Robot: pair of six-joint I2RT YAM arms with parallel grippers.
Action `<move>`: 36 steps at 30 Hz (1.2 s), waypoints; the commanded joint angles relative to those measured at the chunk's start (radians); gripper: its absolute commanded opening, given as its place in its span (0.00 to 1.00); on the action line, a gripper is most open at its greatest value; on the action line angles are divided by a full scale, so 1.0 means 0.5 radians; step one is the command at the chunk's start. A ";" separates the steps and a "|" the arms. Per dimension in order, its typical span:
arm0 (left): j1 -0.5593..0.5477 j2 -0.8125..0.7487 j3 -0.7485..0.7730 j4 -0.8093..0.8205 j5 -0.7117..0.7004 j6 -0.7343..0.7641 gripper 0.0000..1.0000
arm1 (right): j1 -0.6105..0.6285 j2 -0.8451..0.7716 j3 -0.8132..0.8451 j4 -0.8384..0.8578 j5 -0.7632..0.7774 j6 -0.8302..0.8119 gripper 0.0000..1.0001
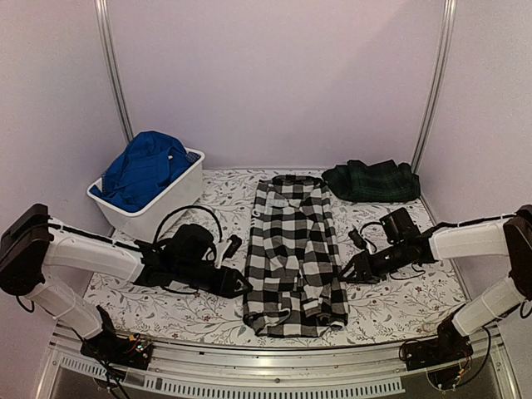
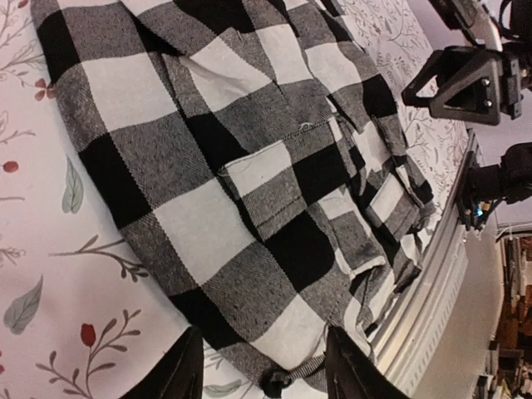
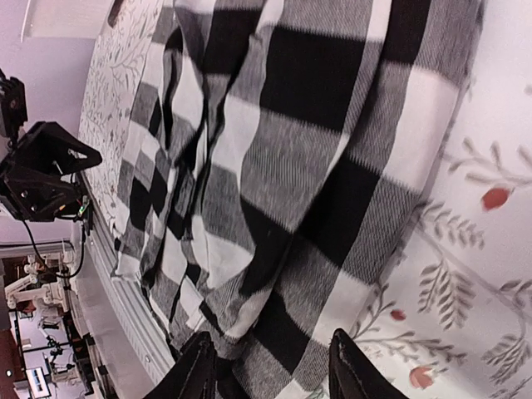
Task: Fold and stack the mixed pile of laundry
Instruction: Smooth out the rectangle-folded shirt at the center of the board.
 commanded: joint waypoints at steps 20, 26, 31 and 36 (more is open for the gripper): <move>-0.555 0.369 0.553 -0.782 -0.712 0.229 0.46 | 0.203 -0.129 -0.419 0.289 -0.082 0.308 0.44; -0.667 0.582 0.725 -0.955 -0.868 0.358 0.46 | 0.205 -0.123 -0.423 0.296 -0.081 0.311 0.44; -0.696 0.622 0.766 -0.984 -0.941 0.408 0.44 | 0.203 -0.092 -0.434 0.310 -0.093 0.316 0.44; -0.753 0.592 0.790 -0.931 -0.885 0.494 0.47 | 0.203 -0.042 -0.430 0.376 -0.121 0.318 0.44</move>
